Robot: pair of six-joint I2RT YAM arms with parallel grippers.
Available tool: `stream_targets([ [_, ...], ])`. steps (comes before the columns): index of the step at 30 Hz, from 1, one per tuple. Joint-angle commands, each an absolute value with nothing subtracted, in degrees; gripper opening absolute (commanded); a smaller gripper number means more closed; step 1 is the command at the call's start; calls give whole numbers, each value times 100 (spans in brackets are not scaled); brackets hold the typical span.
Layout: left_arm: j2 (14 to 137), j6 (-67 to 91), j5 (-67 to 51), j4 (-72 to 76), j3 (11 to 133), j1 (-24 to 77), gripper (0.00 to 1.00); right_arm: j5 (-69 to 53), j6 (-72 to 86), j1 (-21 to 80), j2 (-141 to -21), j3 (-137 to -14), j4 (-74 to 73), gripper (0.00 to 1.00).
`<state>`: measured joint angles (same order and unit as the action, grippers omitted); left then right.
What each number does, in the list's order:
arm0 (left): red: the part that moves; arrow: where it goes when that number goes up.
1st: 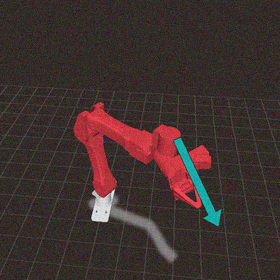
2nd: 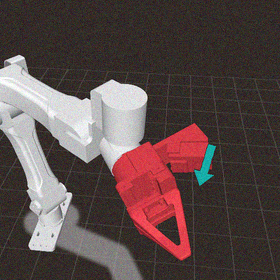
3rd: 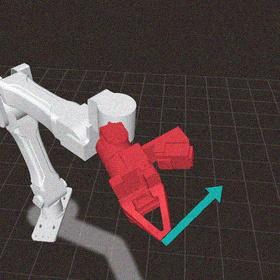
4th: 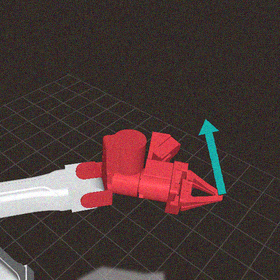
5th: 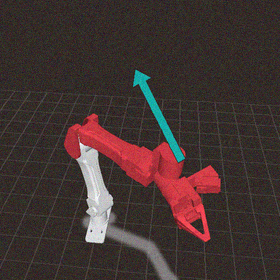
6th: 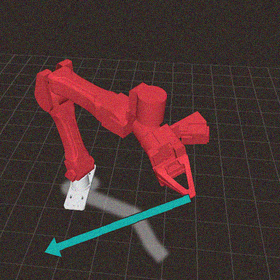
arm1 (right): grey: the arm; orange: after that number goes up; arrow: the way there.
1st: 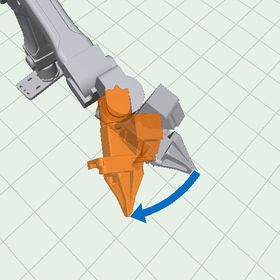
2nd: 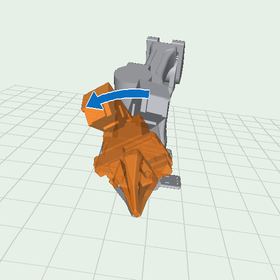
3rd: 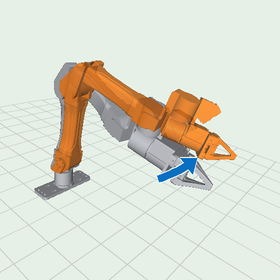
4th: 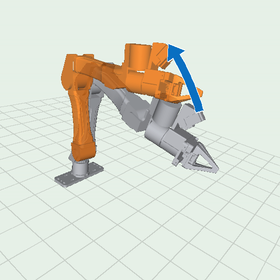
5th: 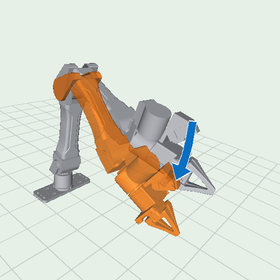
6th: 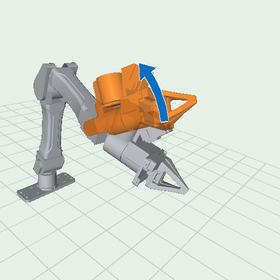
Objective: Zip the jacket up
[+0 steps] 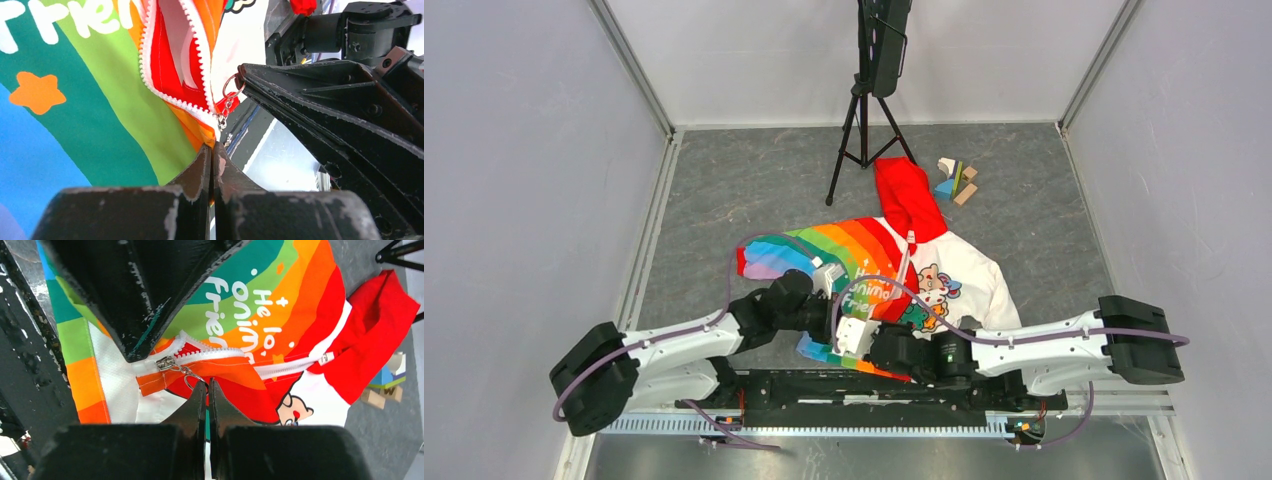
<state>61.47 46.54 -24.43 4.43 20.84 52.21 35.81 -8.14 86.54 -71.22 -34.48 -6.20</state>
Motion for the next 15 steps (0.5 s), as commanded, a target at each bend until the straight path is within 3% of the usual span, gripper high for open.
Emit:
stream_targets([
  [1,5898,4446,-2567,-290,1942,5456,2,5245,-16,8408,-6903,-3818,-1846,0],
  [4,5737,4517,-2611,-198,1806,5463,2,5947,130,8416,-6618,-3497,-1418,0],
  [7,5728,4543,-2700,-49,1691,5467,2,5726,-694,8400,-5997,-2603,478,0],
  [10,5785,4502,-2805,-26,1670,5468,2,3123,-2133,8481,-5441,-1671,2517,0],
  [12,5850,4470,-2868,153,1670,5476,2,2359,-2241,8394,-5558,-1616,2789,0],
  [15,5994,4480,-2990,263,1633,5514,2,3718,-2568,8269,-6137,-1943,2524,0],
])
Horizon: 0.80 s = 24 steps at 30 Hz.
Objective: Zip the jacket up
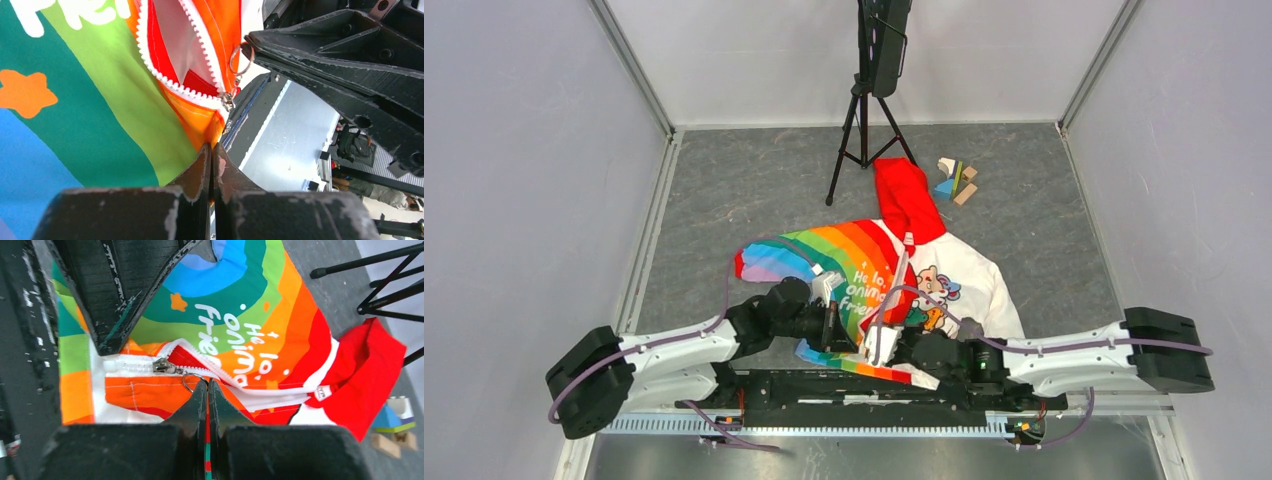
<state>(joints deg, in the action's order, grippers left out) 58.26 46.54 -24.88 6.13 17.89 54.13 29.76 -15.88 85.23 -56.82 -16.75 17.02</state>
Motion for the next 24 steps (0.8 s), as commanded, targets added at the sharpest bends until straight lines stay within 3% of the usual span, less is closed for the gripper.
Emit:
stream_targets([
  [1,6021,4502,-2964,264,1611,5528,2,4227,-2624,8118,-6233,-2028,2466,0],
  [16,5585,4657,-2757,-439,1394,5590,2,4352,-3068,5484,-6851,-3396,46,0],
  [17,5486,4650,-2760,-434,1380,5588,2,4080,-3013,5449,-6862,-3577,-162,0],
  [19,5330,4596,-2718,-382,1363,5594,2,2084,-2573,5420,-6717,-3887,-397,0],
  [20,5285,4554,-2724,-282,1347,5592,2,1167,-2174,5414,-6651,-3918,-259,5],
  [22,5191,4511,-2670,-31,1278,5596,2,-439,-927,5421,-6582,-3727,355,46],
  [24,5125,4384,-2457,123,1266,5603,2,-1297,210,5421,-6564,-3326,1162,55],
])
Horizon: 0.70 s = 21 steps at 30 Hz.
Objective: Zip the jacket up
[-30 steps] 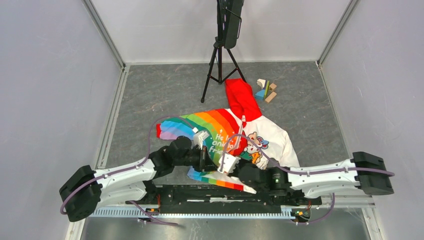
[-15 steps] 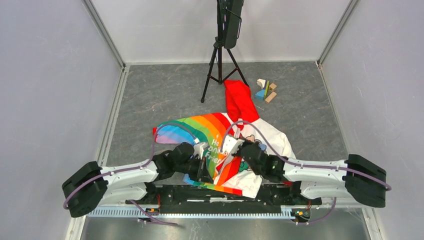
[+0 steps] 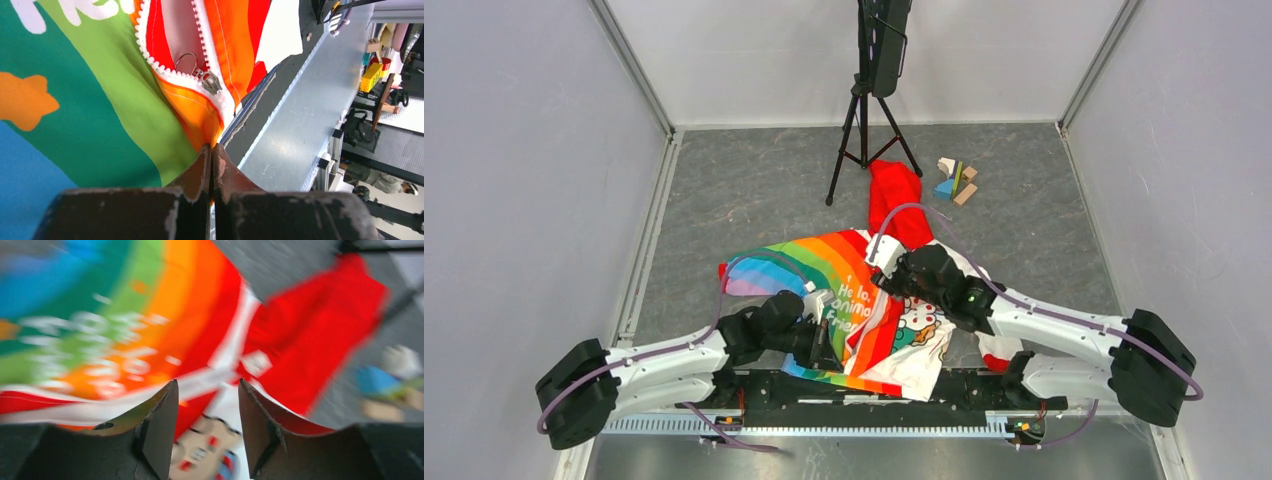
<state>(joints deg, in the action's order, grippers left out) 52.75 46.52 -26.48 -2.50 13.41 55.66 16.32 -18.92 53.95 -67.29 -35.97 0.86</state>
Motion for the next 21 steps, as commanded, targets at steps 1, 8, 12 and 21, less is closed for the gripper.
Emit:
stream_targets([
  [1,5108,4352,-2274,132,1277,5607,2,-1417,793,5415,-6639,-3222,1377,59],
  [8,6169,4477,-2353,-228,1566,5643,2,-2133,2582,5344,-7858,-3400,1193,57],
  [12,6377,4596,-2362,-125,1491,5841,2,-2456,3391,5362,-8001,-2597,2488,46],
  [21,6883,4501,-2504,-190,1646,5862,2,-1919,4092,5361,-8085,-1286,3066,37],
])
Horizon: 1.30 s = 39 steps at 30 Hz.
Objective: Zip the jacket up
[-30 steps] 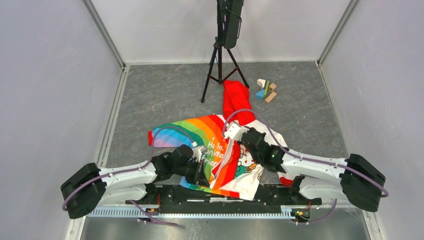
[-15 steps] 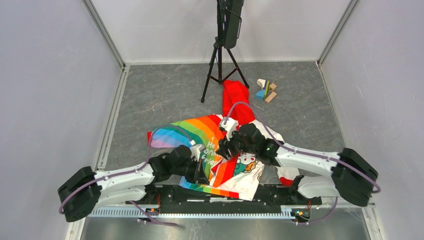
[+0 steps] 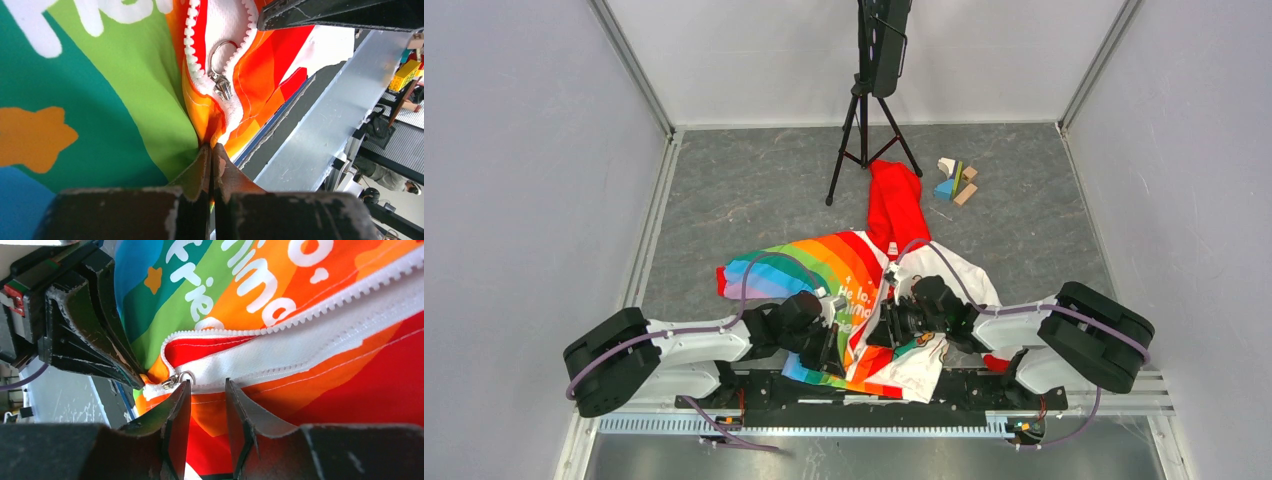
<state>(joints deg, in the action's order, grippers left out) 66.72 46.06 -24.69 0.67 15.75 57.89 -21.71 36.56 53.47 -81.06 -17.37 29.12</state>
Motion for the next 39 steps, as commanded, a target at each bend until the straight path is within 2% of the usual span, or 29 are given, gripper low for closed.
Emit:
stream_targets([
  [1,6897,4487,-2484,-238,1680,5858,2,-1777,4107,5383,-7948,-1153,2991,37],
  [5,6917,4418,-2443,-344,1747,5860,2,-1513,3644,5492,-7470,-1150,2432,43],
  [10,6977,4265,-2373,-541,1888,5857,2,-1490,2395,5523,-7157,-2292,1168,56],
  [14,7032,4255,-2382,-553,1931,5858,2,-2166,1968,5524,-7494,-2751,1139,60],
  [18,7080,4222,-2408,-561,1987,5862,2,-2925,2010,5510,-8097,-2856,1549,56],
  [23,7071,4185,-2435,-580,1984,5858,2,-3242,1885,5518,-8496,-3024,1574,45],
  [31,7062,4142,-2443,-580,1980,5857,2,-3544,1524,5530,-9087,-3187,1563,45],
  [39,7026,4175,-2456,-475,1929,5861,2,-3736,1082,5577,-9001,-3279,1322,36],
])
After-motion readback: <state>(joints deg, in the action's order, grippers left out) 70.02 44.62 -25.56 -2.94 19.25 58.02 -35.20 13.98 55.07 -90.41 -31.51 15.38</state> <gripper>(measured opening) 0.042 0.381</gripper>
